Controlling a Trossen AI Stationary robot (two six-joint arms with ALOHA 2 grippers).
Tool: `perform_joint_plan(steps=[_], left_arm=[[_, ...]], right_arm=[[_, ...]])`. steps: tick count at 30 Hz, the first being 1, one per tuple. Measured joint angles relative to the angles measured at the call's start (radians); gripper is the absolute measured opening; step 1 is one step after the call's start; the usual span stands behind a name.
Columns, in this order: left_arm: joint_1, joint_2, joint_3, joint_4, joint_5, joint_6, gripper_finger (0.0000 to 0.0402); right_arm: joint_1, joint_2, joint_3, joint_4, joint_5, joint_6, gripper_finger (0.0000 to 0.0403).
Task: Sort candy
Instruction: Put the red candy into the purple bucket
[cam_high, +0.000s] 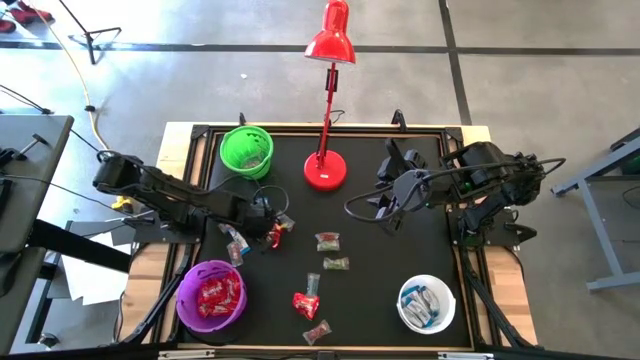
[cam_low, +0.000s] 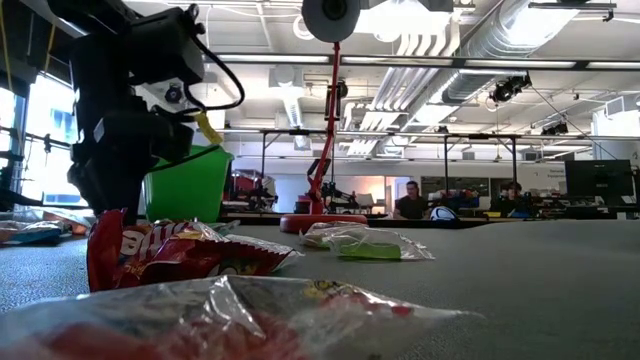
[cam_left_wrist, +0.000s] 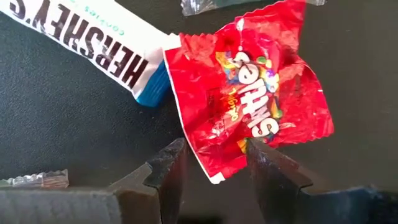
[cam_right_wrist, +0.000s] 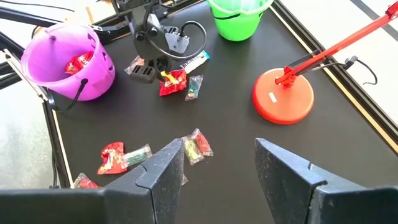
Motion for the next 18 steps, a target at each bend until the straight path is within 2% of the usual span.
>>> perform_joint_plan(steps=[4,7,18], left_arm=[[-0.005,0.040,0.006,-0.009,-0.009,-0.013,0.0150],[-0.005,0.035,0.005,-0.010,-0.016,-0.046,0.0133],[-0.005,-0.045,-0.008,0.006,-0.039,-0.095,0.0009]], right_arm=[[0.000,0.000,0.000,0.000,0.000,-0.003,0.0192],[0.000,0.000,0.000,0.000,0.000,0.001,0.0192],[0.000,0.000,0.000,0.000,0.000,0.001,0.0192]])
